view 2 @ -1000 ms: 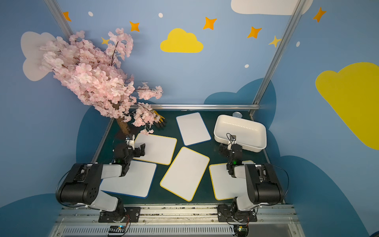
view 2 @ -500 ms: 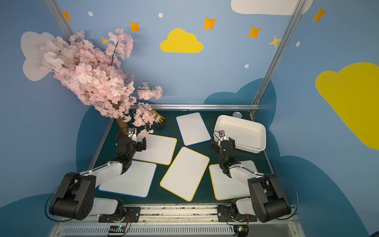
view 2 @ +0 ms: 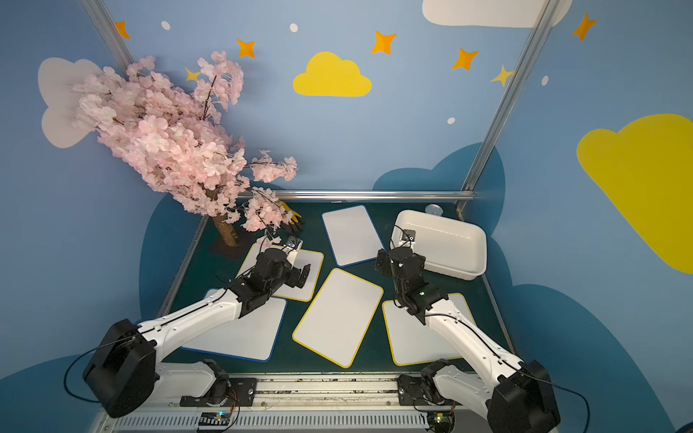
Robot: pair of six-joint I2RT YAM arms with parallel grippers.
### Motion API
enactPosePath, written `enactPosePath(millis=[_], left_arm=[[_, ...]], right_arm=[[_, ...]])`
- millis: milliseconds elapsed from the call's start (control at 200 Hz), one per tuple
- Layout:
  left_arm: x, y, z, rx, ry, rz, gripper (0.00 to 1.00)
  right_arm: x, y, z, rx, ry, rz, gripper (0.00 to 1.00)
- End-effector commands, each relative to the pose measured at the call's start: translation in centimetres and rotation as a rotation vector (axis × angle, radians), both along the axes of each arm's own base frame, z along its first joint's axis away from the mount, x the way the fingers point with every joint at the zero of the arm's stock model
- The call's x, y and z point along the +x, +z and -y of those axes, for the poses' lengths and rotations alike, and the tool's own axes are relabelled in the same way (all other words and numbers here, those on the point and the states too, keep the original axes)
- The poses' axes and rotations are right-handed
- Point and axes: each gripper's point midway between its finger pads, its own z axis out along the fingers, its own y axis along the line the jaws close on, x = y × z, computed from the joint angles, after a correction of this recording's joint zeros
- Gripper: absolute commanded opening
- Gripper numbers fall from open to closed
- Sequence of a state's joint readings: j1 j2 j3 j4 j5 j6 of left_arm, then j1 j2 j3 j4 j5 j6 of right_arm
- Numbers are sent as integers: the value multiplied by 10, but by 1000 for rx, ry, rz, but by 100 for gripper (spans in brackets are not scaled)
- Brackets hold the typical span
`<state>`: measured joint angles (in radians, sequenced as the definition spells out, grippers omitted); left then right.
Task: Put the whiteboard into the storage box
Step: Pick up the whiteboard at the center of the board.
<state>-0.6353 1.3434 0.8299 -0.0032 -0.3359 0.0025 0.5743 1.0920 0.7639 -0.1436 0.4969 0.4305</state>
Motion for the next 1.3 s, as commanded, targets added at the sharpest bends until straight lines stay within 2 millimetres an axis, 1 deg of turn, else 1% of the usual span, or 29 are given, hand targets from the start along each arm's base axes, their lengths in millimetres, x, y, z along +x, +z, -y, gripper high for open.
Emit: enactPosePath(millis=[0, 70, 120, 160, 245, 401, 511, 661, 761, 861, 946, 996, 1016, 1057, 1182, 1292], left_arm=[[-22, -23, 13, 9, 2, -213, 100], [-29, -32, 28, -13, -2, -339, 100], [-37, -42, 40, -42, -2, -458, 100], [-42, -47, 51, -60, -29, -540, 100], [-51, -59, 67, -99, -26, -688, 100], [-60, -71, 87, -200, -3, -816, 100], [-67, -84, 90, -208, 12, -872, 100], [-74, -98, 91, -167, 8, -896, 100], [-78, -106, 93, -158, 5, -912, 100], [-75, -109, 95, -169, 9, -911, 100], [-70, -108, 100, -183, 12, -897, 100], [-65, -107, 103, -191, 12, -885, 100], [-63, -107, 103, -195, 14, -879, 100], [-59, -108, 106, -203, 14, -873, 100], [-48, -112, 114, -225, 18, -855, 100], [-36, -113, 116, -242, 33, -825, 100]], right_arm=[[-31, -30, 0, 57, -62, -190, 96], [-43, -38, -11, 94, -43, -236, 96], [-50, -45, -17, 117, -35, -272, 95], [-53, -50, -19, 128, -32, -293, 95], [-57, -60, -28, 139, -9, -334, 94], [-69, -75, -42, 181, 19, -426, 94], [-82, -89, -56, 218, 50, -480, 92], [-96, -101, -72, 195, 67, -518, 92], [-104, -111, -76, 204, 51, -546, 92], [-111, -119, -79, 226, 40, -559, 92], [-116, -127, -76, 241, 20, -576, 92], [-116, -126, -78, 263, 21, -571, 92], [-119, -133, -74, 255, 17, -582, 92], [-122, -137, -71, 257, 12, -588, 92], [-128, -144, -65, 259, -2, -596, 92], [-132, -146, -61, 265, -2, -595, 92]])
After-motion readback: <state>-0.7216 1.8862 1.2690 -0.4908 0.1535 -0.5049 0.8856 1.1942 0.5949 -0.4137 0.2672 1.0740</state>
